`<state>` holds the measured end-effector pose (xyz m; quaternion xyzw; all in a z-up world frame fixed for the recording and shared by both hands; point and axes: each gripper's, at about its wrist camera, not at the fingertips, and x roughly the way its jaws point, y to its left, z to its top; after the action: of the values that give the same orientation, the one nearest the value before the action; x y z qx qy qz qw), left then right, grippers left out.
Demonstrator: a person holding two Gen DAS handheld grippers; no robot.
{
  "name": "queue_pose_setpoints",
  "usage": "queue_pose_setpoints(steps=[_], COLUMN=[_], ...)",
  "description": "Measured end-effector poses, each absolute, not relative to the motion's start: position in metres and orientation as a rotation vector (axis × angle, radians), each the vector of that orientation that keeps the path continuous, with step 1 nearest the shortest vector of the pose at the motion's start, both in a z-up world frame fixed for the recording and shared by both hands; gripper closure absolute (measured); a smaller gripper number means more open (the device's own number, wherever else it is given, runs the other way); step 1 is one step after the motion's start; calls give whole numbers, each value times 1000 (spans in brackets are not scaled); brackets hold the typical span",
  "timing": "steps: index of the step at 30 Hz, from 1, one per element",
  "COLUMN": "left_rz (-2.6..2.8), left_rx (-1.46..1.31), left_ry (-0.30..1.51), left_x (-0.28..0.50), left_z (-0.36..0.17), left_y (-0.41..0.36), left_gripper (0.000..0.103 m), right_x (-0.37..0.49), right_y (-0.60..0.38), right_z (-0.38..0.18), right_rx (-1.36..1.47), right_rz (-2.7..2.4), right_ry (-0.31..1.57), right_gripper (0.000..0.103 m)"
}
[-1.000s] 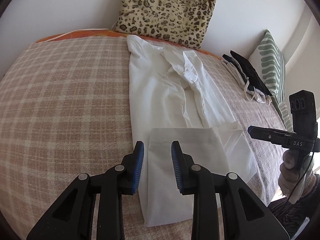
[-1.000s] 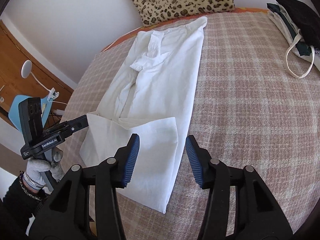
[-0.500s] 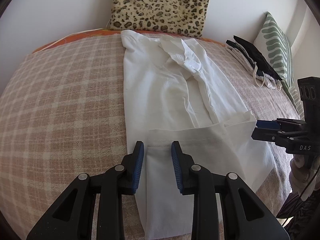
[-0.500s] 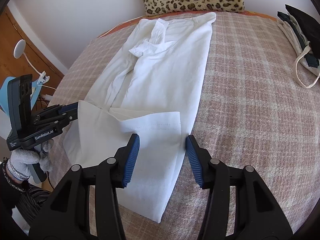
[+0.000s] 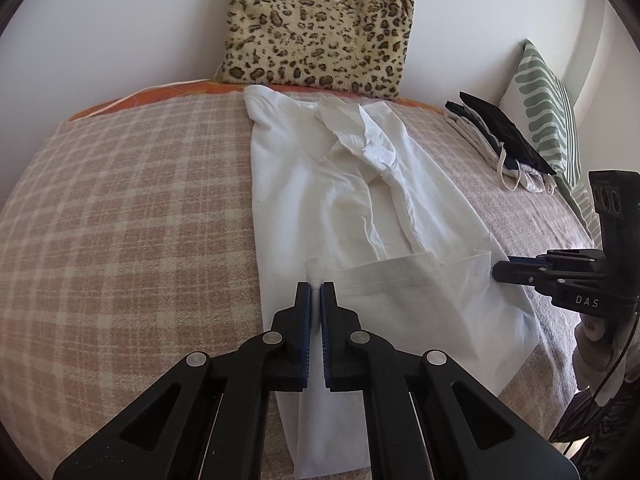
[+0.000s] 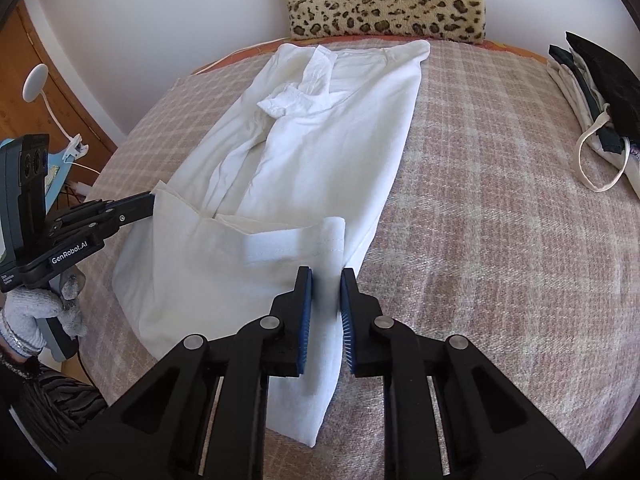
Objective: Fold small clothes
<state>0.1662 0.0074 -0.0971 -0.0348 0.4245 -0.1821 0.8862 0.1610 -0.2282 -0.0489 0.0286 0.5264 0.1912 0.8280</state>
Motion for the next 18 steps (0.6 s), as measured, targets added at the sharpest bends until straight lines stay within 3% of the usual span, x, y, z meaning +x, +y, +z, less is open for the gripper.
queue_pose_setpoints(steps=[10,11,13,18], left_rz=[-330,-322,-300,-296], left_rx=[-41,-41,-38,-41], left_ry=[916,923,916,863], left_x=[168,169,169,166], left_z=[-109,-109,-104,-90], left_y=[19,19,21,22], left_gripper=[99,98,94,94], right_x=[161,162,165,162], right_y=[-233,-236,-241,-245], right_z=[-53,-54,-53,-38], right_rx=[70,87,98,68], right_rz=[369,361,317,308], right_ry=[1142,1151,1153,1056], right_gripper=[96,94,82,78])
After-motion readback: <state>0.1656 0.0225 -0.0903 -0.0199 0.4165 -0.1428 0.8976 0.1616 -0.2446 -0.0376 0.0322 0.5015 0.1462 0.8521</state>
